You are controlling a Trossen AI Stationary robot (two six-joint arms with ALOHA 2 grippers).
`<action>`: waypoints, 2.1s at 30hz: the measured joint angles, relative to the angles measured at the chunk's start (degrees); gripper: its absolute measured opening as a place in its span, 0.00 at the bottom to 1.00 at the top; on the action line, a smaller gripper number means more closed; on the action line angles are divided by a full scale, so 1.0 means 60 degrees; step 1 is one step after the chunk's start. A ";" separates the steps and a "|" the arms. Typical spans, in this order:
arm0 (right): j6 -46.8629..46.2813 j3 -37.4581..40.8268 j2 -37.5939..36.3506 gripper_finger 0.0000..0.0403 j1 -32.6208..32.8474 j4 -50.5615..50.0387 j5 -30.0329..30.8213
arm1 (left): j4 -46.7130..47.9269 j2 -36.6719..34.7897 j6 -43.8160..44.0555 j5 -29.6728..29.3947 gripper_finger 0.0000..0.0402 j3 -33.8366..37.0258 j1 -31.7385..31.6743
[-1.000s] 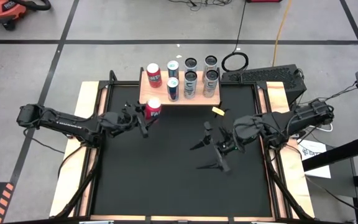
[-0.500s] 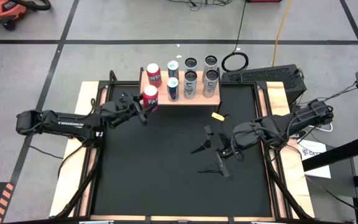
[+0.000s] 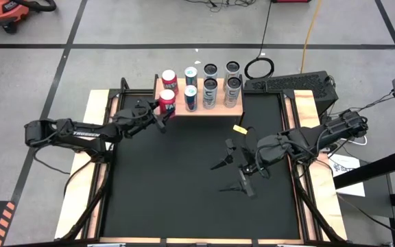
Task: Place canned beverage on shelf
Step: Put the red soda can on the shelf aligned with the other red soda can
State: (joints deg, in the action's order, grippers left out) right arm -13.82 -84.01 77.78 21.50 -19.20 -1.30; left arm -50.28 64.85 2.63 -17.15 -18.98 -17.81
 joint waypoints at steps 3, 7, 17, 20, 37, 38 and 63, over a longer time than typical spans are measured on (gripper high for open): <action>0.0000 0.0000 0.0000 0.78 0.0002 0.0004 0.0000 | -0.0398 0.0457 0.0003 -0.0065 0.70 0.0004 -0.0066; -0.0001 0.0000 0.0000 0.77 0.0000 0.0003 0.0000 | -0.1069 0.0989 -0.0007 -0.0074 0.70 0.0004 -0.0232; -0.0007 0.0000 0.0004 0.77 0.0000 0.0003 0.0002 | -0.2420 0.2219 -0.0104 0.0291 0.71 -0.0044 -0.0732; -0.0012 0.0000 0.0004 0.77 0.0000 -0.0005 0.0001 | -0.2703 0.2428 -0.0098 0.0324 0.71 -0.0051 -0.0806; -0.0142 0.0000 0.0007 0.77 0.0069 -0.0168 0.0004 | -0.2403 0.2443 -0.1120 0.0440 0.84 -0.0022 -0.0763; -0.0142 0.0000 0.0007 0.77 0.0094 -0.0172 0.0004 | -0.2371 0.2445 -0.1163 0.0437 0.86 -0.0022 -0.0763; -0.0002 0.0000 0.0007 0.77 0.0626 -0.0176 0.0004 | -0.0669 0.0769 -0.0991 -0.0542 0.90 0.0018 -0.0657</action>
State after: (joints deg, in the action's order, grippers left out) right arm -13.84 -84.01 77.82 25.25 -20.26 -1.28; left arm -54.30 69.46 -3.31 -20.40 -18.87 -21.76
